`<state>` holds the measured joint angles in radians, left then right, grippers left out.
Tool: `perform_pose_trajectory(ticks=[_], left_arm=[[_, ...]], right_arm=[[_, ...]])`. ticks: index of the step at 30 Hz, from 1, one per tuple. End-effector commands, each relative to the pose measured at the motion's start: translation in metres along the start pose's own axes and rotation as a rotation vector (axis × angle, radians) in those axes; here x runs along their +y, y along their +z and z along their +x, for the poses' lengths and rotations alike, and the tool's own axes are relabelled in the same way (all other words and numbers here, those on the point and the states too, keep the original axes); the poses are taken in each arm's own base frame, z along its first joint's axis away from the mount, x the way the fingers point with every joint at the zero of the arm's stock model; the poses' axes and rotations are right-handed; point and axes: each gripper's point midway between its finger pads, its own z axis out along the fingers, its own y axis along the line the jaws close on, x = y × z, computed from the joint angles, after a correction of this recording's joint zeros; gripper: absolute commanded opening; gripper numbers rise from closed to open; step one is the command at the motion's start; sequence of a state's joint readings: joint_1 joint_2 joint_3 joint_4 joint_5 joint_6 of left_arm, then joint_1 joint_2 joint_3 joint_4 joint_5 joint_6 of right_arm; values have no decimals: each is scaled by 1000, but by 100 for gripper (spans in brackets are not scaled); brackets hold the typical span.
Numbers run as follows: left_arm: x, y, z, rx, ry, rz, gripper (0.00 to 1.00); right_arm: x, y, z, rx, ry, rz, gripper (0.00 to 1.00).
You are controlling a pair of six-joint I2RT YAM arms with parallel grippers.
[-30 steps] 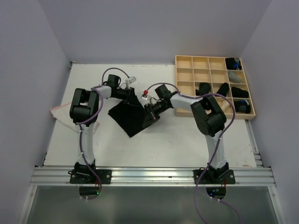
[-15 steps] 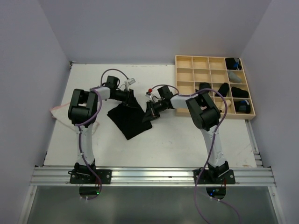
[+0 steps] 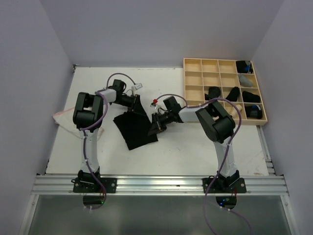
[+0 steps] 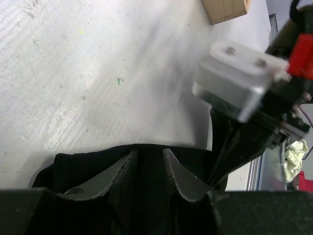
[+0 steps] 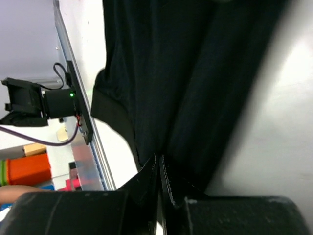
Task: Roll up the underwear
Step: Fold the underwear
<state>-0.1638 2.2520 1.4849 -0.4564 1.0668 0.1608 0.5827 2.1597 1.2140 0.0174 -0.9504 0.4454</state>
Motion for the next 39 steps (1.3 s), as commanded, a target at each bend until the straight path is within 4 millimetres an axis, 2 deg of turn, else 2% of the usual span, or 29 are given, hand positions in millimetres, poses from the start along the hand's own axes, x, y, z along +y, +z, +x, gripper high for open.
perform_pose_trajectory(ticks=[1,7,11,12,14,15,18,21,26,29,31,32,33,35,36,37,38,39], left_arm=[[49,-3,31,105,11,-125,33],[30,12,41,154,61,-26,33],[25,17,33,137,75,-30,33],[25,19,33,139,77,-28,33],[25,20,29,136,89,-28,33],[25,21,28,137,95,-28,33],[23,21,27,139,102,-25,33],[24,21,31,147,100,-34,33],[24,20,30,140,100,-43,36],[20,18,25,128,117,-40,40],[12,13,15,111,149,-45,43],[1,8,3,87,188,-41,46],[-5,5,-6,67,217,-37,50],[-22,-8,-30,5,246,-33,55],[-41,-24,-61,-80,336,-49,56],[-53,-37,-79,-139,363,-55,59],[-72,-62,-94,-220,320,-72,62],[-79,-79,-119,-311,382,-97,64]], right_arm=[[31,16,45,100,36,0,8],[32,30,39,68,74,-11,15],[48,12,17,-5,-15,-5,17],[61,2,9,-29,-45,-24,17],[74,-7,-1,-59,-70,-56,17],[84,-11,-2,-58,-81,-83,18],[95,-10,-4,-64,-76,-125,18],[86,-2,3,-31,-23,-126,16],[30,13,32,82,41,1,13],[2,15,34,76,64,59,12],[-5,18,32,71,84,60,11],[-7,19,31,69,86,63,11],[-6,20,32,68,105,58,11],[1,21,18,14,66,50,11],[2,21,20,0,100,50,11],[8,23,12,-36,77,34,11],[10,24,8,-62,84,32,11],[15,26,6,-77,133,19,11]])
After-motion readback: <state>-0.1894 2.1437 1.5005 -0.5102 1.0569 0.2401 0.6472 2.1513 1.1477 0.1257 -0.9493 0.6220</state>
